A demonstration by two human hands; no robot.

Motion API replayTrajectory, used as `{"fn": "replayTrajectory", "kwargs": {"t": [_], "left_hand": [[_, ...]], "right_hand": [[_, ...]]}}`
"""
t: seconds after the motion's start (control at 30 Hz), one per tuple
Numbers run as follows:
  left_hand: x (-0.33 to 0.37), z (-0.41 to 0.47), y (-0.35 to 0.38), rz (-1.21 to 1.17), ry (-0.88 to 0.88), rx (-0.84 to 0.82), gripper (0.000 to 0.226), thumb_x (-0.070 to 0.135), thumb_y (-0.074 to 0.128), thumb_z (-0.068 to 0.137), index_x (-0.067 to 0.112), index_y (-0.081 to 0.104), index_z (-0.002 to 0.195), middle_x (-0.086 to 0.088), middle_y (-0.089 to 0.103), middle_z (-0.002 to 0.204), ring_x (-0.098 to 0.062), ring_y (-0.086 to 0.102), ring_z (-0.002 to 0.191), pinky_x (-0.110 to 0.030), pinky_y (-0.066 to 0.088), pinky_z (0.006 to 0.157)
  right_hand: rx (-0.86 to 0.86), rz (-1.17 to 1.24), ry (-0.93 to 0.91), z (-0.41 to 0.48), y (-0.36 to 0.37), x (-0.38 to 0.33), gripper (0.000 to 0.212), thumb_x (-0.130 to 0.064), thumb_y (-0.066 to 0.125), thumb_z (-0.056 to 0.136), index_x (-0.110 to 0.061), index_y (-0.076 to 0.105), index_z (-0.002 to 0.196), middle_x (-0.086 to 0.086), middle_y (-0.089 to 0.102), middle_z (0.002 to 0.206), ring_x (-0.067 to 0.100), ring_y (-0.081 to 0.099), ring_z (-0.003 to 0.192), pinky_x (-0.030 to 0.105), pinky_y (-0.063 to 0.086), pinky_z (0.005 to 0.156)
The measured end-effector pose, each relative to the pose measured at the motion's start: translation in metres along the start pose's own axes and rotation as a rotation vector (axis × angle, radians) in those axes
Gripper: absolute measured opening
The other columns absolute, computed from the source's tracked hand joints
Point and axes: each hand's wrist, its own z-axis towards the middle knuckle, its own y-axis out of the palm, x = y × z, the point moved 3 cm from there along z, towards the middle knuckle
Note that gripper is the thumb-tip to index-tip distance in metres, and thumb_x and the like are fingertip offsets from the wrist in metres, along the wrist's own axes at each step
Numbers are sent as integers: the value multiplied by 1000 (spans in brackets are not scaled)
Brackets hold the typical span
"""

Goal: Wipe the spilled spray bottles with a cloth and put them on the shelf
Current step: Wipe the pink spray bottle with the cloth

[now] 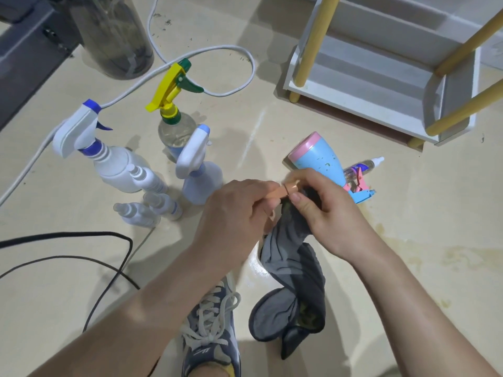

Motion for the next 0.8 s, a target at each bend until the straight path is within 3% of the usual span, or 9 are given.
{"fn": "replayTrajectory", "kwargs": {"t": [0.07, 0.13, 0.27, 0.33, 0.43, 0.57, 0.67, 0.73, 0.8], "left_hand": [[-5, 2, -1, -136, -140, 4, 17, 32, 63, 89, 34, 71, 104, 12, 73, 85, -9, 67, 81, -39, 56, 75], [-11, 3, -2, -224, -262, 2, 11, 36, 69, 86, 33, 74, 95, 15, 73, 81, -5, 69, 81, -38, 57, 79], [-17, 2, -6, -229, -336, 4, 20, 47, 68, 84, 37, 73, 100, 18, 74, 86, 1, 69, 85, -37, 58, 82], [-17, 3, -10, -145, -327, 6, 30, 53, 63, 86, 44, 65, 116, 18, 73, 92, 2, 67, 89, -35, 57, 85], [-9, 5, -17, 62, -273, -45, 35, 54, 50, 93, 52, 50, 129, 15, 70, 94, -5, 65, 91, -35, 54, 85], [-3, 14, -29, 175, -252, -19, 23, 47, 53, 92, 42, 53, 114, 9, 66, 78, -10, 63, 75, -34, 53, 73], [5, 29, -31, 365, -167, 8, 29, 55, 57, 88, 27, 51, 91, 9, 60, 69, -16, 56, 68, -32, 44, 65], [7, 37, -33, 474, -141, 38, 31, 53, 54, 92, 24, 53, 83, 8, 56, 67, -17, 48, 67, -30, 32, 64], [-1, 40, -34, 389, -243, 34, 33, 52, 56, 91, 22, 63, 79, 9, 62, 69, -12, 52, 70, -24, 30, 64]], "right_hand": [[97, 128, 46, -3, 2, 0, 23, -15, 68, 90, -23, 66, 111, 5, 66, 103, 13, 59, 99, 23, 47, 89], [253, 606, 195, -7, 5, -1, 41, -9, 77, 77, -19, 67, 116, 10, 68, 114, 20, 63, 106, 34, 49, 98], [334, 1375, 321, -15, 49, -4, 54, 6, 59, 82, -5, 55, 134, 16, 68, 119, 24, 66, 99, 33, 54, 93], [335, 1278, 317, -17, 82, -3, 47, 7, 52, 92, -11, 56, 136, 15, 69, 118, 26, 66, 101, 33, 53, 91], [395, 713, 164, -10, 106, 4, 44, 6, 39, 99, -23, 65, 119, 10, 68, 93, 24, 59, 80, 29, 47, 74], [358, 433, 189, 9, 117, 29, 27, -13, 35, 97, -16, 62, 97, 8, 57, 72, 34, 49, 67, 53, 46, 63], [308, 536, 396, 11, 120, 47, 30, -30, 44, 88, -23, 68, 105, 4, 72, 90, 31, 66, 87, 56, 51, 83], [383, 758, 536, 8, 101, 41, 26, -21, 55, 88, -20, 71, 108, 14, 73, 106, 35, 67, 103, 55, 50, 98], [438, 1024, 573, 3, 85, 39, 23, -5, 60, 93, -12, 69, 114, 17, 72, 106, 32, 70, 97, 45, 54, 95]]}}
